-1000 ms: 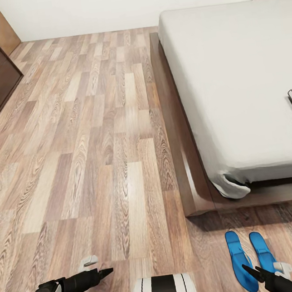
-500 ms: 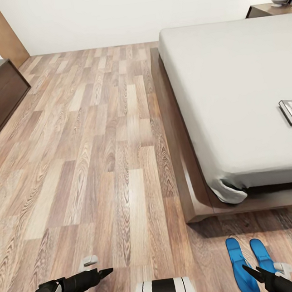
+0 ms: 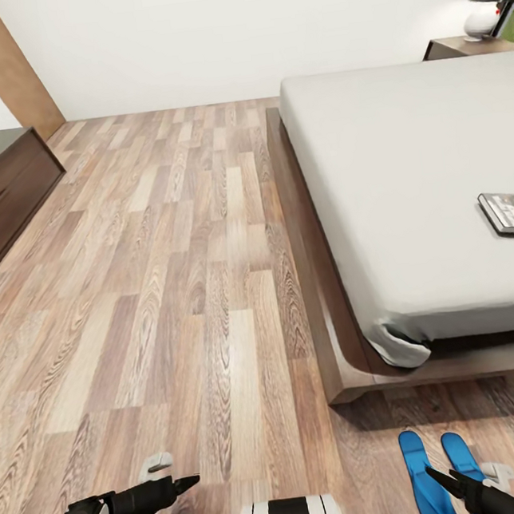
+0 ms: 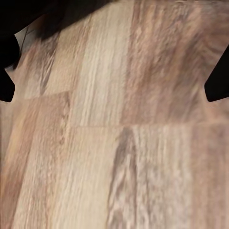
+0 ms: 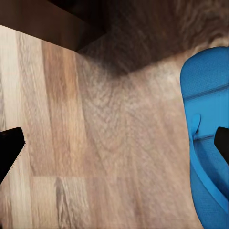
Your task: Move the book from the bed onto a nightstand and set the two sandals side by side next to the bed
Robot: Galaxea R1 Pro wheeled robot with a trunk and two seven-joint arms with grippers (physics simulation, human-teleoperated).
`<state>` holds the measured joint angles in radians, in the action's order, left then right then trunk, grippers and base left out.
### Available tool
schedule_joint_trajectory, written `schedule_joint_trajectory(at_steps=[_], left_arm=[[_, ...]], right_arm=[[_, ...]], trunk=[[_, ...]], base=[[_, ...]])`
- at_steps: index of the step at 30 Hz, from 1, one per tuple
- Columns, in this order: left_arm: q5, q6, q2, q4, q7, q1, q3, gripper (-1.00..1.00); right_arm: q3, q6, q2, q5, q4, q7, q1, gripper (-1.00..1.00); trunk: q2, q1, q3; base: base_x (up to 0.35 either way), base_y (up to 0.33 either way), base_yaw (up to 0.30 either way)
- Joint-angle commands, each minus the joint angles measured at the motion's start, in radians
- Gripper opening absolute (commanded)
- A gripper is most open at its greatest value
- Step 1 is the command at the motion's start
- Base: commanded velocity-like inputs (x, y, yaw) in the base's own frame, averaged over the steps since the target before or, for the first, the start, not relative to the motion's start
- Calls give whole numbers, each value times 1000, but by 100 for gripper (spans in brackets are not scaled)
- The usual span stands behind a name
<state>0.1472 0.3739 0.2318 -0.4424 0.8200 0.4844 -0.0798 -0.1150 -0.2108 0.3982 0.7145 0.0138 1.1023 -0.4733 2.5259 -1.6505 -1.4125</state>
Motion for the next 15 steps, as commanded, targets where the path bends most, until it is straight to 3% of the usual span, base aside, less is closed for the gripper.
schedule_joint_trajectory(at_steps=[1,8,12,15], left_arm=[[6,8,0,10,2,0,-2,100],[4,-93,-28,81,0,0,-1,100],[3,-121,-51,97,-8,0,-1,100],[3,-128,-62,121,-95,0,0,100]], right_arm=[[-9,-6,-1,6,2,2,-1,100],[-11,-8,-5,5,29,-16,-1,100],[-15,-8,-21,1,34,-120,-1,100],[-16,-9,-49,-2,34,-192,-1,100]], trunk=[[0,1,3],[-2,4,30],[-3,6,46],[-3,7,58]], base=[[0,0,0],[0,0,0],[0,0,0],[0,0,0]])
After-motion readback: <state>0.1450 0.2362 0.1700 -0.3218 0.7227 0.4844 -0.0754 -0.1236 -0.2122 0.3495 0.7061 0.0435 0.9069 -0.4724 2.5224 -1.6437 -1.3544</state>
